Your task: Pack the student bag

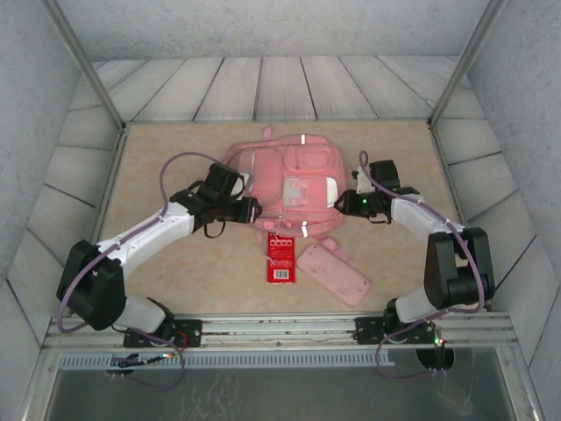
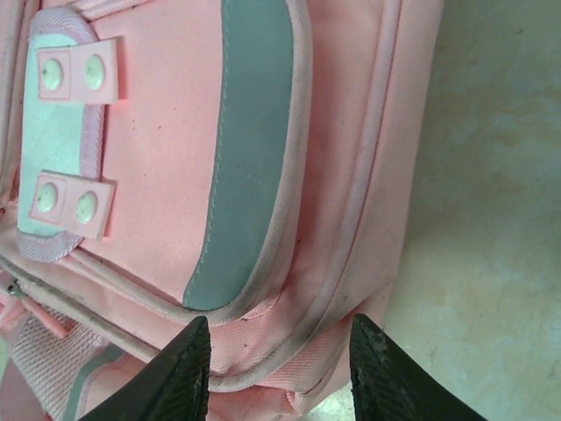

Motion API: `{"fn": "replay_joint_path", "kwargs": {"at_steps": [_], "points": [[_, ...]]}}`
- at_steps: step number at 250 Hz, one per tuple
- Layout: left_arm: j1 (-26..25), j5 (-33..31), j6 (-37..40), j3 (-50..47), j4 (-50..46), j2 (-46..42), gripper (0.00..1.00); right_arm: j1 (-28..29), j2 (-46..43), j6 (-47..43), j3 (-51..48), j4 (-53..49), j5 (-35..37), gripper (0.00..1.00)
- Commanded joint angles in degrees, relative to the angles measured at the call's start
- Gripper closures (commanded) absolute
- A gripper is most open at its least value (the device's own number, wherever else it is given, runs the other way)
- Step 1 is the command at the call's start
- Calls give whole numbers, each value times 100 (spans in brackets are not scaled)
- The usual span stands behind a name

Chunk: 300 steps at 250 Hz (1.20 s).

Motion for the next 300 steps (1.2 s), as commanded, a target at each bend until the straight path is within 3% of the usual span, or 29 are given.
{"fn": "replay_joint_path", "kwargs": {"at_steps": [1,45,111,205,300], "points": [[-162,-103,-282,131,158,46,43,15,42,-110,200,-88,223,58],[-461,-39,-439,293,388,360,44,13,455,40,190,328,53,68],[-868,-191,-664,480,611,919,44,14,1003,215,251,554,-51,68],[-1113,-536,-691,839,454,1435,44,10,979,61,157,358,519,64],[-1324,-918,-828,953,303,1858,44,27,1313,-107,97,467,157,83]]}}
